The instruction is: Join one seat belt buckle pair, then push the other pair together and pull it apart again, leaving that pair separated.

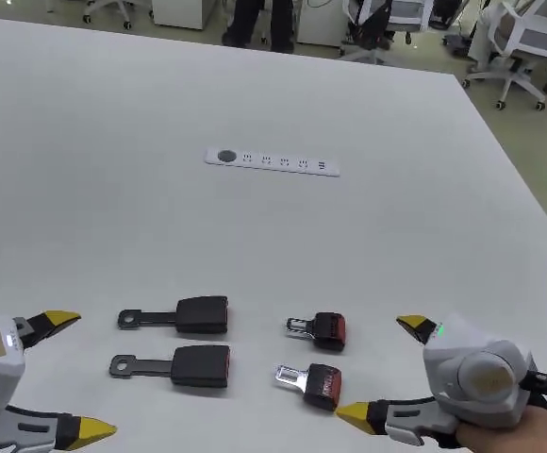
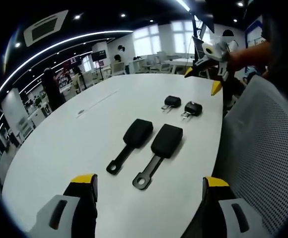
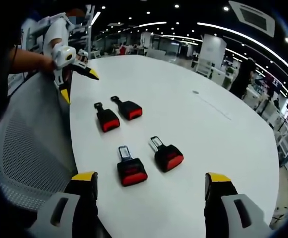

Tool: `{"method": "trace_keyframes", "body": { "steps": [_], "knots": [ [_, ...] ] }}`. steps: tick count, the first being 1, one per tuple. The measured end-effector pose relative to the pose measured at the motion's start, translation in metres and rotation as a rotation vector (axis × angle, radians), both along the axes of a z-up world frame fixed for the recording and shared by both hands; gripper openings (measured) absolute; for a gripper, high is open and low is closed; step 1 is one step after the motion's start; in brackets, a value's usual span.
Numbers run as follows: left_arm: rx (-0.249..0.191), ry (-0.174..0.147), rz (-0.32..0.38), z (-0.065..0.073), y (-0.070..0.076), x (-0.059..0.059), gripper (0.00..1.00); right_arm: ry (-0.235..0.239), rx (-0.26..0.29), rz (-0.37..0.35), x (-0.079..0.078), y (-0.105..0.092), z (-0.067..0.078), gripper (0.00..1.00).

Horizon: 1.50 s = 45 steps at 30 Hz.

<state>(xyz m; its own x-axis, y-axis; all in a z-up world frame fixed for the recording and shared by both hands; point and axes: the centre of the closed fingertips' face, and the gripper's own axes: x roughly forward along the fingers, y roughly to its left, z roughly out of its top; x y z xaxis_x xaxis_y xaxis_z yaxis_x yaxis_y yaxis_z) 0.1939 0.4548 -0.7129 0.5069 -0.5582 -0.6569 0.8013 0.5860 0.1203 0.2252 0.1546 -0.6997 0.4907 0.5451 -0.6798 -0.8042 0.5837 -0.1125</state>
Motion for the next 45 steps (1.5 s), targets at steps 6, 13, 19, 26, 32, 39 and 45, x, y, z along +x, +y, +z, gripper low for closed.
{"method": "trace_keyframes", "body": {
  "steps": [6, 13, 19, 26, 32, 39, 45],
  "knots": [
    [0.016, 0.004, -0.013, 0.0, -0.003, -0.002, 0.88, 0.011, -0.002, -0.001, 0.0, 0.001, -0.002, 0.88],
    [0.014, 0.012, -0.021, -0.001, -0.003, -0.003, 0.87, 0.058, -0.046, 0.0, 0.0, -0.004, -0.014, 0.82],
    [0.031, 0.015, -0.022, -0.001, -0.003, -0.002, 0.85, 0.059, -0.032, 0.003, 0.003, -0.002, -0.018, 0.8],
    [0.085, 0.035, -0.068, -0.008, -0.005, -0.002, 0.83, 0.053, -0.029, 0.027, 0.003, -0.001, -0.021, 0.77],
    [0.104, 0.042, -0.089, -0.007, -0.015, 0.01, 0.79, 0.048, -0.022, 0.056, 0.004, 0.005, -0.021, 0.72],
    [0.13, 0.05, -0.145, -0.011, -0.032, 0.021, 0.73, 0.045, -0.019, 0.082, 0.004, 0.009, -0.023, 0.68],
    [0.153, 0.07, -0.192, -0.02, -0.046, 0.024, 0.7, 0.07, -0.029, 0.12, 0.0, 0.015, -0.028, 0.62]
  ]
}}
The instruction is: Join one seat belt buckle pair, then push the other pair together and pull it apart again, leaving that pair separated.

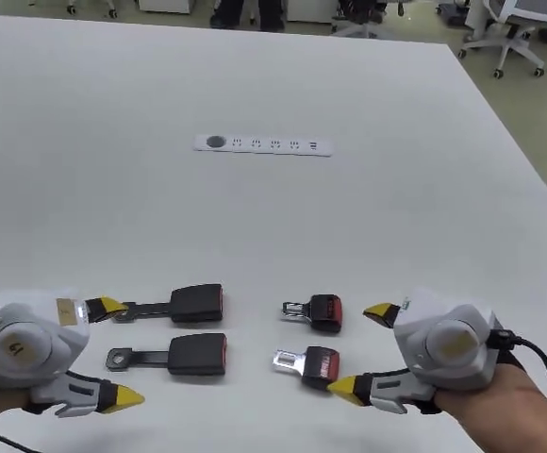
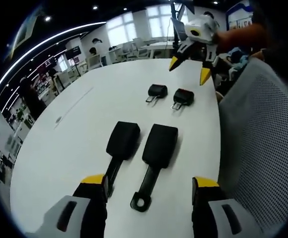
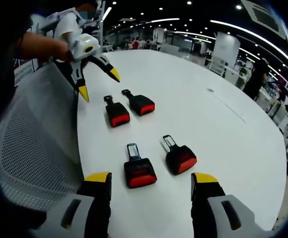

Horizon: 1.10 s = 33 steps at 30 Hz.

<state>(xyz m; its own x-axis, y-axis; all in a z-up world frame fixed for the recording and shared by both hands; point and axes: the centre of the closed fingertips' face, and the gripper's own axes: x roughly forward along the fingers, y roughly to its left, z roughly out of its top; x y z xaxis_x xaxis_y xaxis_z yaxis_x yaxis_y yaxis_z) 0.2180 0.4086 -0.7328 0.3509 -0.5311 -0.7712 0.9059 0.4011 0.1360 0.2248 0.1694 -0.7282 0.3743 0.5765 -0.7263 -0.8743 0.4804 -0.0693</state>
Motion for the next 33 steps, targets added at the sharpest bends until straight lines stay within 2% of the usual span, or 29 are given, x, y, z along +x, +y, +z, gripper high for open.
{"method": "trace_keyframes", "body": {
  "steps": [1, 5, 9, 15, 21, 25, 30, 33],
  "knots": [
    [0.006, 0.007, -0.012, -0.002, -0.002, -0.001, 0.69, 0.017, -0.003, 0.013, -0.003, 0.002, -0.003, 0.59],
    [0.032, 0.02, -0.058, -0.008, -0.012, -0.002, 0.65, 0.017, -0.018, 0.058, -0.007, 0.01, -0.005, 0.56],
    [0.036, 0.03, -0.073, -0.011, -0.02, 0.003, 0.59, 0.025, -0.021, 0.07, -0.008, 0.017, -0.007, 0.55],
    [0.038, 0.035, -0.103, -0.015, -0.029, 0.005, 0.57, 0.031, -0.03, 0.09, -0.006, 0.02, -0.014, 0.54],
    [0.043, 0.052, -0.146, -0.023, -0.04, 0.005, 0.55, 0.058, -0.048, 0.125, -0.009, 0.021, -0.021, 0.46],
    [0.074, 0.05, -0.175, -0.029, -0.044, 0.009, 0.53, 0.066, -0.054, 0.143, -0.009, 0.023, -0.025, 0.42],
    [0.057, 0.078, -0.181, -0.033, -0.049, 0.01, 0.49, 0.083, -0.063, 0.154, -0.009, 0.025, -0.03, 0.4],
    [0.065, 0.083, -0.193, -0.037, -0.05, 0.01, 0.48, 0.086, -0.073, 0.171, -0.01, 0.026, -0.034, 0.39]
  ]
}}
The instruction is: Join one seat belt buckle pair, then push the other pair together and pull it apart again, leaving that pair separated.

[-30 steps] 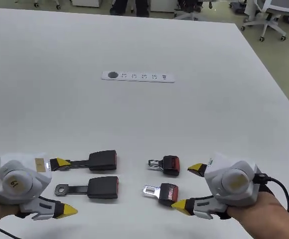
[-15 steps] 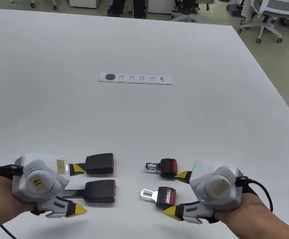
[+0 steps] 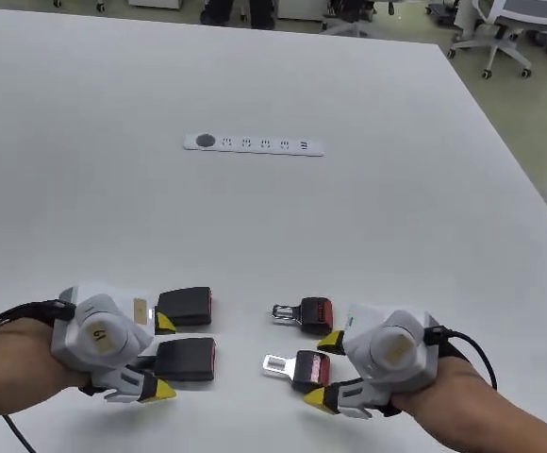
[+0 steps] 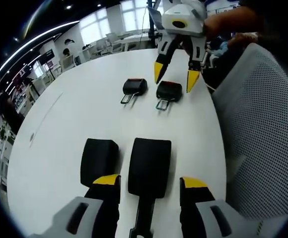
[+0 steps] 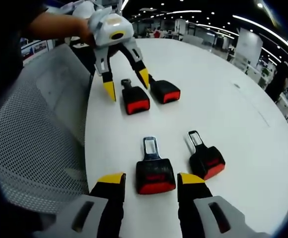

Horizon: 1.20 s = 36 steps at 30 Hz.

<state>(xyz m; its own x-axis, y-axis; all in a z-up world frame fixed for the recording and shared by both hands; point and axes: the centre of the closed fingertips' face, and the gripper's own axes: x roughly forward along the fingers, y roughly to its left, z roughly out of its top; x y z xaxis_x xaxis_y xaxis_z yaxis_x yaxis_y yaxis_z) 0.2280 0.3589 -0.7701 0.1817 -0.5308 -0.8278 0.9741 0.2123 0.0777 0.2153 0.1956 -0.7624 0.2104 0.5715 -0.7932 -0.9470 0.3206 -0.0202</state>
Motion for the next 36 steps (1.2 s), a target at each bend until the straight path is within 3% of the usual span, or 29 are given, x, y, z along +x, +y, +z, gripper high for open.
{"method": "trace_keyframes", "body": {
  "steps": [5, 13, 16, 17, 28, 36],
  "knots": [
    [0.016, -0.007, -0.034, -0.006, -0.004, 0.0, 0.48, -0.005, -0.041, 0.046, 0.0, 0.0, -0.008, 0.37],
    [0.012, -0.007, -0.04, -0.008, -0.007, 0.009, 0.47, 0.023, -0.059, 0.07, 0.003, -0.002, -0.015, 0.35],
    [0.015, 0.002, -0.052, -0.008, -0.011, 0.007, 0.44, 0.032, -0.07, 0.076, 0.004, -0.004, -0.019, 0.33],
    [0.017, 0.009, -0.058, -0.009, -0.012, 0.006, 0.43, 0.047, -0.044, 0.069, 0.004, -0.001, -0.018, 0.33],
    [0.02, 0.07, -0.074, -0.01, -0.012, -0.001, 0.35, 0.042, -0.056, 0.145, 0.003, -0.003, -0.019, 0.33],
    [0.031, 0.081, -0.067, -0.009, -0.013, -0.001, 0.34, 0.036, -0.044, 0.137, 0.005, -0.004, -0.021, 0.32]
  ]
}}
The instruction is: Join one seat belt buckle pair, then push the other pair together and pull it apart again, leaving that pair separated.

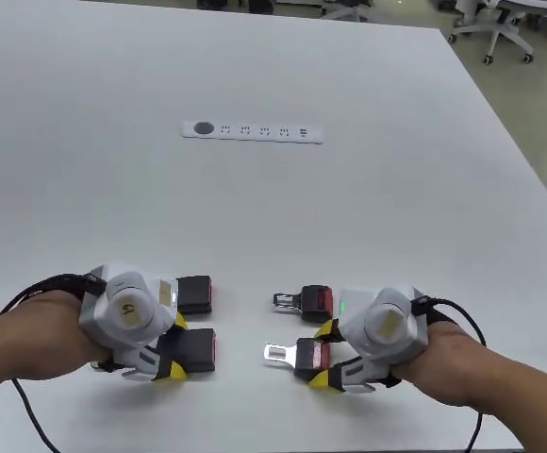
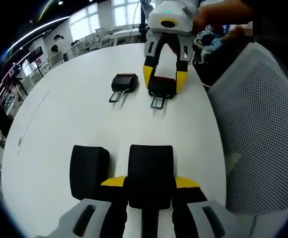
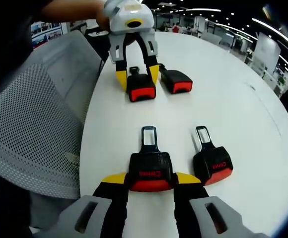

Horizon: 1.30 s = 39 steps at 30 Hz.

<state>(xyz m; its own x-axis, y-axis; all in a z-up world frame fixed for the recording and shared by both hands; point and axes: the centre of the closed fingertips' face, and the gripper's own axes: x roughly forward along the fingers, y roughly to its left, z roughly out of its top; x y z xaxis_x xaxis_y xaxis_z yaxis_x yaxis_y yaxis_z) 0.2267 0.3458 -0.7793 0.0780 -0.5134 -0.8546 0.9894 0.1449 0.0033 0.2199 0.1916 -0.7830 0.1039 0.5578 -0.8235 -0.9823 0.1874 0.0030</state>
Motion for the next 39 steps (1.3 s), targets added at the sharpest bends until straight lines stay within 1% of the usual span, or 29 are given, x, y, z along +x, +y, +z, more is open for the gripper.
{"method": "trace_keyframes", "body": {
  "steps": [3, 5, 7, 12, 14, 15, 17, 25, 31, 33, 37, 39],
  "knots": [
    [-0.008, 0.003, 0.007, 0.0, 0.0, 0.0, 0.34, 0.0, -0.001, 0.005, 0.001, 0.0, -0.001, 0.32],
    [-0.016, 0.005, 0.025, 0.001, 0.0, 0.0, 0.34, -0.001, -0.001, 0.014, 0.0, 0.0, -0.001, 0.32],
    [-0.018, 0.004, 0.038, 0.002, 0.0, -0.001, 0.34, -0.001, 0.0, 0.022, 0.001, 0.0, -0.001, 0.32],
    [-0.017, 0.005, 0.043, 0.003, -0.001, -0.001, 0.34, 0.004, -0.012, 0.034, 0.001, 0.002, -0.001, 0.32],
    [-0.015, 0.005, 0.043, 0.002, 0.0, -0.002, 0.34, 0.008, -0.028, 0.042, 0.002, 0.002, -0.001, 0.32],
    [-0.016, 0.004, 0.042, 0.003, 0.0, -0.002, 0.34, 0.009, -0.052, 0.058, 0.0, 0.003, -0.001, 0.32],
    [-0.021, 0.004, 0.043, 0.002, 0.0, -0.001, 0.34, 0.008, -0.076, 0.059, 0.003, 0.007, -0.001, 0.32],
    [-0.017, 0.007, 0.041, 0.0, 0.001, 0.0, 0.34, 0.007, -0.068, 0.054, 0.006, 0.018, 0.001, 0.32],
    [-0.019, 0.007, 0.025, 0.0, 0.001, 0.0, 0.34, 0.006, -0.074, 0.057, 0.007, 0.027, 0.002, 0.32],
    [-0.018, 0.007, 0.021, -0.001, 0.001, 0.0, 0.34, 0.004, -0.076, 0.065, 0.009, 0.032, 0.002, 0.32],
    [-0.013, 0.007, 0.003, -0.001, 0.001, 0.0, 0.34, 0.003, -0.066, 0.066, 0.007, 0.043, 0.002, 0.32],
    [-0.012, 0.008, -0.004, -0.001, 0.0, 0.0, 0.34, 0.001, -0.065, 0.083, 0.008, 0.049, 0.001, 0.32]
  ]
}}
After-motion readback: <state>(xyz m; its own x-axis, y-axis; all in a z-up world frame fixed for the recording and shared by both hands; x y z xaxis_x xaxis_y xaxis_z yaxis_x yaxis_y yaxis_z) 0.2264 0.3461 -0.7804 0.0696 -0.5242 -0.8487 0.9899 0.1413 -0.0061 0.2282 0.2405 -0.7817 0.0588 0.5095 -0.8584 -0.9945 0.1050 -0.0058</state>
